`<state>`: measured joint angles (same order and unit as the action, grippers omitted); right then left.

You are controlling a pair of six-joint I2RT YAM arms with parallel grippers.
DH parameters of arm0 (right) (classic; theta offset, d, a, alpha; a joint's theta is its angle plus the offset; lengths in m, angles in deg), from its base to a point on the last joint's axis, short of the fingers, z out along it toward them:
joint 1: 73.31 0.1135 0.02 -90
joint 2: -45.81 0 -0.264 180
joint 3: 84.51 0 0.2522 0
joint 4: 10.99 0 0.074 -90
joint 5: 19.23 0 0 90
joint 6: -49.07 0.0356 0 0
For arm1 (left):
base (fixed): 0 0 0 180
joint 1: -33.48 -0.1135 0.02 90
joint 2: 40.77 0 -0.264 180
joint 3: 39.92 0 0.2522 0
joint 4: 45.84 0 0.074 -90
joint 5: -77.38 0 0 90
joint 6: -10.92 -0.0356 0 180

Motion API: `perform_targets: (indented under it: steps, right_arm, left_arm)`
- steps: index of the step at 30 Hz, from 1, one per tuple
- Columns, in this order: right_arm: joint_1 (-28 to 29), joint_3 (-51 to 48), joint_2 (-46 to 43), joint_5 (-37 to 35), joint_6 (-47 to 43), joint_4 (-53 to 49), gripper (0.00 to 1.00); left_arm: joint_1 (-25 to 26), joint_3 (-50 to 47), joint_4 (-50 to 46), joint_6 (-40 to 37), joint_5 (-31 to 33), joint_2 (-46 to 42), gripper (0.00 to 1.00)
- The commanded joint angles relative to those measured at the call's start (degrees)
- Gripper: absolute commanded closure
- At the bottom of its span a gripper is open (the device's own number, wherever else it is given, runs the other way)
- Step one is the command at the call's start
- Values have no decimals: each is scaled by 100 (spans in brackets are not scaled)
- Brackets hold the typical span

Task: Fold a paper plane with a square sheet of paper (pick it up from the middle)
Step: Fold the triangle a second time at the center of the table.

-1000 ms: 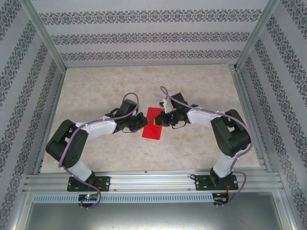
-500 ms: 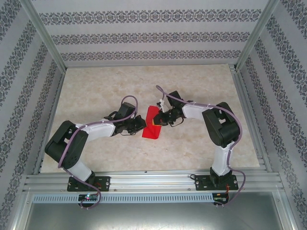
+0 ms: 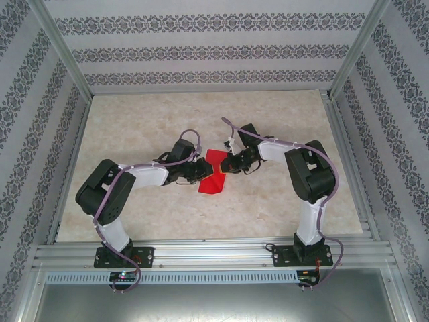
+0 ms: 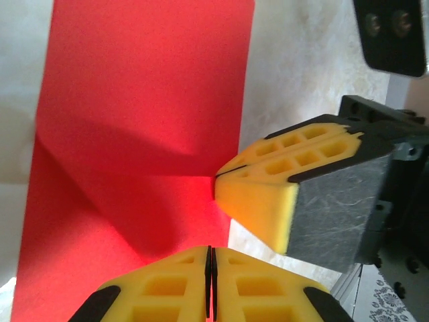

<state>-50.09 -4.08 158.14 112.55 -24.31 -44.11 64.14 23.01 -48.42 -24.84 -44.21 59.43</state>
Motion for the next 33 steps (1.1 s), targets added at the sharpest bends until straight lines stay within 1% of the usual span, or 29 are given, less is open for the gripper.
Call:
perform_targets:
  steps: [1,18,33]
  right_arm:
    - [-37,120,72,-71,-194,-145,97]
    - [-45,56,3,-416,-300,-334,97]
    - [-46,195,181,-381,-309,-332,97]
  left_arm:
    - [2,165,293,-79,-129,72,87]
    - [96,547,-2,-183,-257,514,88]
    - [99,547,-98,-264,-163,639,88]
